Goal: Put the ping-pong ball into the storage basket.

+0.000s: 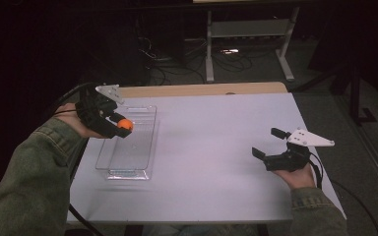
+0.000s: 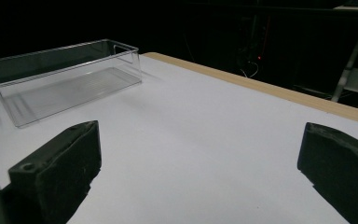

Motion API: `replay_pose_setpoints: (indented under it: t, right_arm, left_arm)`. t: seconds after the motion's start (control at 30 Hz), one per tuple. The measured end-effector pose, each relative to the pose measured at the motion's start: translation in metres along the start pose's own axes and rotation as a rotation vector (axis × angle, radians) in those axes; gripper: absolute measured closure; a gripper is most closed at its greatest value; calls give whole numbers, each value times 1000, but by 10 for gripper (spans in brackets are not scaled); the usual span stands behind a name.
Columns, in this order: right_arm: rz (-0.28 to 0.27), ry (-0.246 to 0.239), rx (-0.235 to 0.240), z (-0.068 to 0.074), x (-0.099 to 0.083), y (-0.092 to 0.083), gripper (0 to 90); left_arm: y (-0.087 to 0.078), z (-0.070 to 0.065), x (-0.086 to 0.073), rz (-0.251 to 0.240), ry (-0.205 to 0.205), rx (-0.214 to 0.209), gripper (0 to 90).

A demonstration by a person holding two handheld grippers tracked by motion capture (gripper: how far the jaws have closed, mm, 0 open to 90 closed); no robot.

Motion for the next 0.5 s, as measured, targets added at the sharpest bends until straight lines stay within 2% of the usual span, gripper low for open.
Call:
replay_pose_setpoints:
  t: [0.17,0.5]
  right_arm:
    - [0,0,-1,0,0,0,0]
    - [1,-1,-1,0,0,0,0]
  left_arm:
    - [1,1,-4,8,-5,4,504]
    - [12,-1,-6,34,12,-6,504]
Point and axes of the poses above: each handheld gripper's, and its own axes: y roughly forward along the jaws, x roughly out of its top, z roughly to its left, the point moved 7 cm from there along y, roughly forward along the jaws, and after that the axes turned 6 degrees about -z, right-handed, at the moved point
